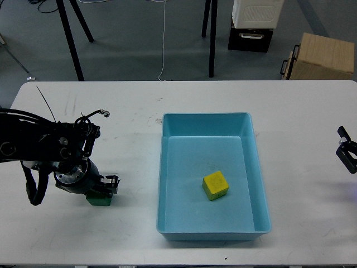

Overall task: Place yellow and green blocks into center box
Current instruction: 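Lift the green cube and carry it over the blue tray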

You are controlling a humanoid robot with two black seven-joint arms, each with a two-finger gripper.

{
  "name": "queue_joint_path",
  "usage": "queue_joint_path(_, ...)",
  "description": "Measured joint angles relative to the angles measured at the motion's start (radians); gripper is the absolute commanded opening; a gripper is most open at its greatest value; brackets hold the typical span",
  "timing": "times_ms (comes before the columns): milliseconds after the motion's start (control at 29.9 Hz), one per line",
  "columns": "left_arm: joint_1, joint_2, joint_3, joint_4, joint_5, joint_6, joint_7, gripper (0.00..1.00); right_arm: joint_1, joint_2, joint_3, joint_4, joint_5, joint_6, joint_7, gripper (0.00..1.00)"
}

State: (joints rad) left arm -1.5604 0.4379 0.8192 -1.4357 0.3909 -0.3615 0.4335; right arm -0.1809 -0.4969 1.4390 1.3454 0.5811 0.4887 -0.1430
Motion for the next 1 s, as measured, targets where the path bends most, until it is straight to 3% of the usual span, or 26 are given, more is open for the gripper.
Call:
queue_joint_path(200,-0.079,0.004,-0.006,-0.003,0.017,-0.006,-0.001,0.00,0.000,0.000,0.002,0.000,0.000,0.000,0.000,1.00)
queue_joint_path(434,-0.313,-0.015,0.001,-0.012,0.012,-0.066,-0.010,0.00,0.000,0.000,0.002,0.002,0.000,0.000,0.000,1.00)
queue_joint_path(601,-0.472,-0.164,-0.004,-0.007,-0.036,-0.093,-0.029,0.00,0.000,-0.002,0.002,0.001,-0.001,0.000,0.000,1.00)
queue_joint_path(768,-0.505,-0.390,0.006,0.059,-0.078,-0.090,-0.038,0.00,0.000,-0.002,0.003,-0.001,-0.001,0.000,0.000,1.00)
queue_joint_path(1002,-0.512,-0.437,0.008,0.104,-0.122,-0.094,-0.064,0.00,0.000,-0.002,0.004,-0.005,-0.001,0.000,0.000,1.00)
